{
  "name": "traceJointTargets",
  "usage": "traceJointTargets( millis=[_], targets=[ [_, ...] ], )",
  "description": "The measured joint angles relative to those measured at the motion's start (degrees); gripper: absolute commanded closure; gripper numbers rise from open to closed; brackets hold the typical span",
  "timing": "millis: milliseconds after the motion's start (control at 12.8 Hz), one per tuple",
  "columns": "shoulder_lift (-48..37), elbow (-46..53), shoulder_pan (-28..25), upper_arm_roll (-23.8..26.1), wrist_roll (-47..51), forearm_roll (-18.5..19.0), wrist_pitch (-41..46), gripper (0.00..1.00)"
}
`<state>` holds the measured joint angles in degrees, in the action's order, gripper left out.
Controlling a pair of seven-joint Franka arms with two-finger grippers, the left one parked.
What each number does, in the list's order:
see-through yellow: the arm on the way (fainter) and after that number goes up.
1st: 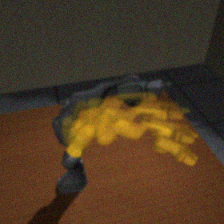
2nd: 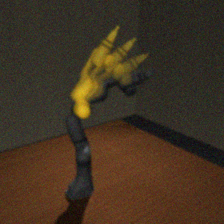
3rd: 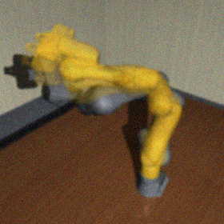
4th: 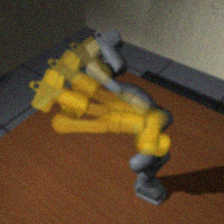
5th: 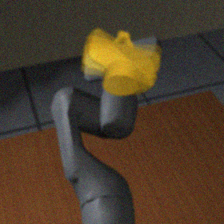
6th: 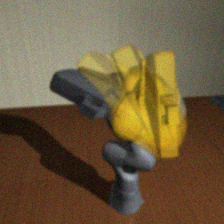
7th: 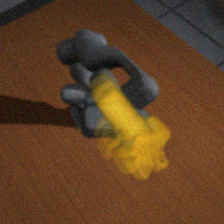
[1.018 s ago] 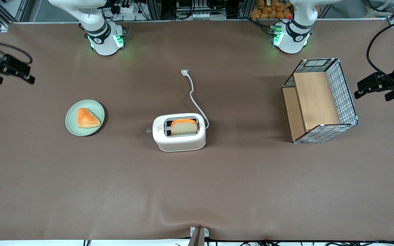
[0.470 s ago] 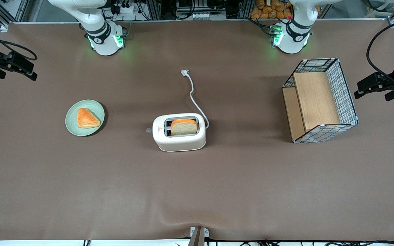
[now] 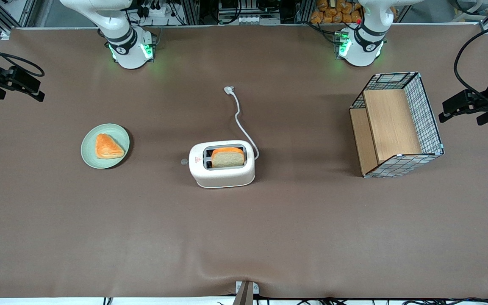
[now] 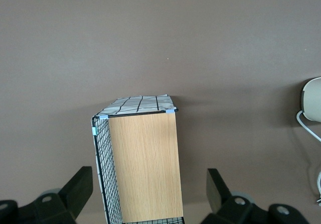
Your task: Press toaster button with right arm
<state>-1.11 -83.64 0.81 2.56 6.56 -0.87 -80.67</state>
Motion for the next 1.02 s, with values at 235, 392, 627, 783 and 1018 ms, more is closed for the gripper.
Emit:
traceJointTargets(
  millis=[235,392,627,783,1018],
  targets=[
    [0.04,0.0,0.13,-0.17,0.0,0.11,-0.07,0.0],
    [0.04,0.0,0.15,-0.18,0.0,0.14,-0.1,0.0],
    [0.05,0.0,0.16,-0.2,0.0,0.14,-0.18,0.0],
    [0.14,0.0,0.16,-0.47,0.0,0.15,-0.28,0.0],
    [0.27,0.0,0.16,-0.82,0.0,0.15,-0.43,0.0]
  ],
)
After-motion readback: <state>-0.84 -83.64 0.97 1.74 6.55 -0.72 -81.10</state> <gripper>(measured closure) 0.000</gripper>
